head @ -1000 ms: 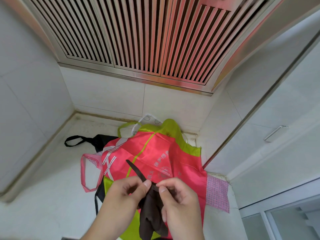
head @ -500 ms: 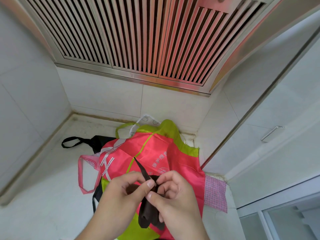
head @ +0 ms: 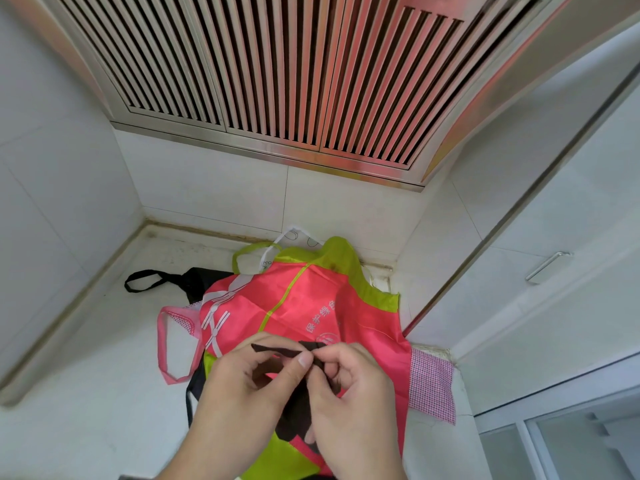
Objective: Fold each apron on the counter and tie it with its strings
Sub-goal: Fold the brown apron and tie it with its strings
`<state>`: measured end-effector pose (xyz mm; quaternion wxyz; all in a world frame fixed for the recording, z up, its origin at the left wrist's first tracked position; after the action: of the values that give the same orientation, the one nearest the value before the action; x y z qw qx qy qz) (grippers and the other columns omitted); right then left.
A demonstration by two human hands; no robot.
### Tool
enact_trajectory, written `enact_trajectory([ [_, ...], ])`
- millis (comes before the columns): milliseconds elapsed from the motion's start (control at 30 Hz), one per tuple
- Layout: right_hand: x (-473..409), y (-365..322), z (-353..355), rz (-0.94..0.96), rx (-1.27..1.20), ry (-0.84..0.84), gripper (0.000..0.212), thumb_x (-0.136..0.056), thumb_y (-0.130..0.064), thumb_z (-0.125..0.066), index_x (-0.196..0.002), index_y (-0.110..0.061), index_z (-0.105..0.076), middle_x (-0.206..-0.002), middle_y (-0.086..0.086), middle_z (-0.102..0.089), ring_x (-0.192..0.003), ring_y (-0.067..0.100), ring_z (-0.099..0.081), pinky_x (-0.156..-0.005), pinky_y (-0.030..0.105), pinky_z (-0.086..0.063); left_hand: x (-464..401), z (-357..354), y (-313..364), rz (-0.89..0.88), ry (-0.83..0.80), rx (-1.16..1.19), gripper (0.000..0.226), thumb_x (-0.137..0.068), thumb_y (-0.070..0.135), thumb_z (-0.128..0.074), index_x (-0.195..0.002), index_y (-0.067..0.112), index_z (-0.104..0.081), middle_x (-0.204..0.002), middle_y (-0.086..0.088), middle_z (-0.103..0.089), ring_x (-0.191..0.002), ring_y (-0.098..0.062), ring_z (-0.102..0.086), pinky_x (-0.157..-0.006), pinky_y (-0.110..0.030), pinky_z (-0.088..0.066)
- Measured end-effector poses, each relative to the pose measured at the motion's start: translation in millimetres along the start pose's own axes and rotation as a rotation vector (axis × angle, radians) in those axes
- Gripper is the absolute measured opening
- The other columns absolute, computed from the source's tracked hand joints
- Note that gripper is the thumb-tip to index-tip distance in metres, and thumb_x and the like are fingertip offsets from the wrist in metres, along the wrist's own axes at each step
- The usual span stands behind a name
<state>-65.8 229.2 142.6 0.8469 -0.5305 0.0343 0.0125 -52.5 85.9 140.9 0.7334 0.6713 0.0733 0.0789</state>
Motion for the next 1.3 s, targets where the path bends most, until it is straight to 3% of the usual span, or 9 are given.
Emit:
enact_trajectory([
  [100, -3.9, 0.3, 5.9, -0.2, -0.223, -0.124, 0.019, -0.088, -0.01, -0.078, -0.077, -0.02, -0.067, -0.076, 0.008, -0.051, -0.039, 0.033, -0.063, -0.037, 0.025, -0.038, -0.2, 0.1, 2.1, 0.048, 0.024, 0.005, 0.013, -0.086, 0.016, -0.08, -0.081, 0.028, -0.082, -0.09, -0.003, -0.077, -0.08, -0.02, -0.074, -0.079, -0.046, -0.061],
  [233, -10.2, -0.3, 11.9, -0.253, -0.435, -0.258, 0.013, -0.091, 0.002, -0.074, -0.085, -0.009, -0.07, -0.071, 0.004, -0.048, -0.048, 0.022, -0.06, -0.053, 0.048, -0.061, -0.9, 0.0, 8.4, 0.069, 0.005, 0.051, 0.012, -0.082, 0.035, -0.075, -0.081, 0.026, -0.083, -0.09, 0.0, -0.078, -0.083, -0.018, -0.074, -0.082, -0.047, -0.06],
  [333, -12.7, -3.0, 14.6, -0.284, -0.612, -0.355, 0.007, -0.092, 0.002, -0.068, -0.091, -0.001, -0.074, -0.072, 0.016, -0.053, -0.06, 0.023, -0.059, -0.06, 0.048, -0.063, -4.2, 2.1, 10.9, 0.074, 0.016, 0.061, 0.011, -0.088, 0.025, -0.075, -0.081, 0.026, -0.083, -0.086, -0.001, -0.079, -0.081, -0.019, -0.074, -0.08, -0.045, -0.059],
  [500, -16.0, -2.7, 15.1, -0.235, -0.562, -0.328, 0.017, -0.09, 0.013, -0.069, -0.087, -0.003, -0.073, -0.066, 0.015, -0.055, -0.054, 0.024, -0.06, -0.053, 0.042, -0.062, -6.5, 2.3, 15.6, 0.065, -0.017, 0.063, 0.015, -0.091, 0.018, -0.074, -0.081, 0.025, -0.083, -0.085, -0.003, -0.079, -0.08, -0.018, -0.074, -0.075, -0.034, -0.058],
  [667, -15.8, -3.8, 18.3, -0.185, -0.521, -0.196, 0.023, -0.093, 0.008, -0.066, -0.078, -0.008, -0.07, -0.049, 0.02, -0.053, -0.041, 0.026, -0.054, -0.044, 0.037, -0.058, -9.4, 1.4, 19.2, 0.058, -0.014, 0.116, 0.013, -0.091, 0.015, -0.073, -0.082, 0.019, -0.082, -0.082, -0.006, -0.078, -0.072, -0.014, -0.071, -0.067, -0.021, -0.054],
  [867, -15.1, -6.4, 16.2, -0.022, -0.302, -0.116, 0.032, -0.099, 0.001, -0.061, -0.076, -0.022, -0.061, -0.058, 0.026, -0.054, -0.038, 0.036, -0.058, -0.039, 0.032, -0.05, -12.3, 1.5, 26.0, 0.049, 0.032, 0.113, 0.016, -0.091, 0.008, -0.075, -0.08, 0.017, -0.082, -0.076, -0.004, -0.077, -0.064, -0.009, -0.067, -0.062, -0.019, -0.052],
  [933, -18.3, -10.6, 19.2, 0.06, -0.212, -0.079, 0.031, -0.099, 0.0, -0.061, -0.076, -0.022, -0.061, -0.068, 0.016, -0.054, -0.037, 0.027, -0.056, -0.035, 0.029, -0.045, -13.5, 1.2, 31.7, 0.036, 0.039, 0.094, 0.017, -0.091, 0.007, -0.075, -0.079, 0.016, -0.081, -0.074, -0.002, -0.077, -0.059, -0.007, -0.065, -0.059, -0.017, -0.051],
  [1100, -27.7, -16.8, 27.1, 0.003, -0.232, -0.176, 0.022, -0.106, -0.011, -0.055, -0.085, -0.016, -0.059, -0.056, 0.018, -0.049, -0.033, 0.032, -0.054, -0.038, 0.042, -0.043, -18.2, 0.4, 41.9, -0.016, 0.023, 0.066, 0.017, -0.093, 0.006, -0.073, -0.081, 0.016, -0.08, -0.071, 0.001, -0.076, -0.058, -0.005, -0.063, -0.058, -0.016, -0.049],
  [1300, -33.2, -23.8, 35.6, -0.079, -0.332, -0.249, 0.024, -0.103, -0.014, -0.062, -0.079, -0.014, -0.057, -0.053, 0.024, -0.055, -0.039, 0.033, -0.059, -0.041, 0.039, -0.054, -21.4, 4.8, 42.2, -0.029, 0.042, 0.064, 0.016, -0.093, 0.009, -0.074, -0.081, 0.018, -0.081, -0.075, 0.001, -0.077, -0.061, -0.008, -0.065, -0.061, -0.019, -0.05],
])
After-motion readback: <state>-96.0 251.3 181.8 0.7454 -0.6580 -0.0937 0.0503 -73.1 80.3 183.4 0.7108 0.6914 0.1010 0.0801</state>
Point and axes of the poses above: each hand's wrist, its own x-axis away from the middle knuckle, its own z-axis out of the back of the hand, y = z × x, the point moved 2 cm from there along -x, towards the middle knuckle
